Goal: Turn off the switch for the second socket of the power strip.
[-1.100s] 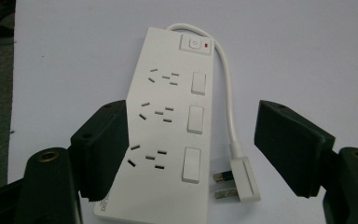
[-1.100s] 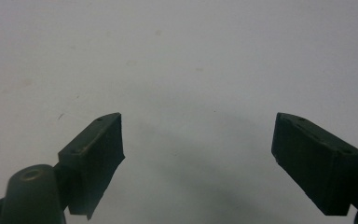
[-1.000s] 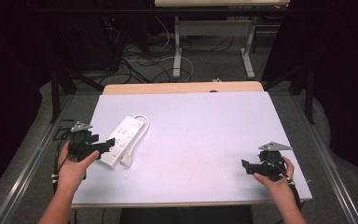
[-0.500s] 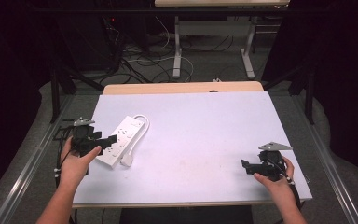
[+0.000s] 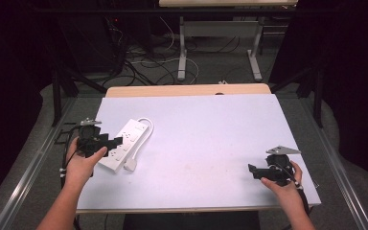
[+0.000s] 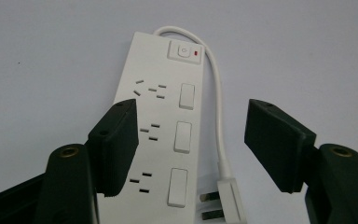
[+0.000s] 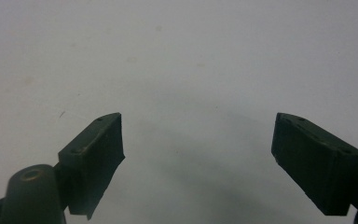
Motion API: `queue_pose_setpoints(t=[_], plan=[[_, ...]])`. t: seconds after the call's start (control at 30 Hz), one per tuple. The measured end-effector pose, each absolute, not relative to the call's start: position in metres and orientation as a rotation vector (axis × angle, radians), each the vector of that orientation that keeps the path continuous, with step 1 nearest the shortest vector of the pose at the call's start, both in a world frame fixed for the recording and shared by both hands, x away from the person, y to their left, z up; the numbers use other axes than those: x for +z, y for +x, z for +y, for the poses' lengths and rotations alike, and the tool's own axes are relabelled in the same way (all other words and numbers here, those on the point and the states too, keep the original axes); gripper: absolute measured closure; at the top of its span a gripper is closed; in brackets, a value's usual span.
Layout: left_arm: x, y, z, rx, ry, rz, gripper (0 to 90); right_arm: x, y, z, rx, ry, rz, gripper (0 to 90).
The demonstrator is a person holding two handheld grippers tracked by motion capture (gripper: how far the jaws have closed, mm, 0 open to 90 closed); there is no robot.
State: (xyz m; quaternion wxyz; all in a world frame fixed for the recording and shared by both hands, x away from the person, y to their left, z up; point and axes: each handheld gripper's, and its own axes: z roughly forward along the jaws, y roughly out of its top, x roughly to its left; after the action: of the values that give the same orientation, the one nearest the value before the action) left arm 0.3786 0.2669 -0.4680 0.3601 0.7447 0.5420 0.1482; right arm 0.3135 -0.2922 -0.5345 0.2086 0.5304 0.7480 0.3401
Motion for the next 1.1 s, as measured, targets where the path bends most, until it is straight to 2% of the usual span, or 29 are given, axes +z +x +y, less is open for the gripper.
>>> queue_pose_setpoints(t=[1.1], plan=[[-0.481, 0.399, 0.259, 0.231, 2.015, 1.514, 63.6, -0.536, 0.314, -0.293, 0.955, 1.497, 2.088, 16.2]])
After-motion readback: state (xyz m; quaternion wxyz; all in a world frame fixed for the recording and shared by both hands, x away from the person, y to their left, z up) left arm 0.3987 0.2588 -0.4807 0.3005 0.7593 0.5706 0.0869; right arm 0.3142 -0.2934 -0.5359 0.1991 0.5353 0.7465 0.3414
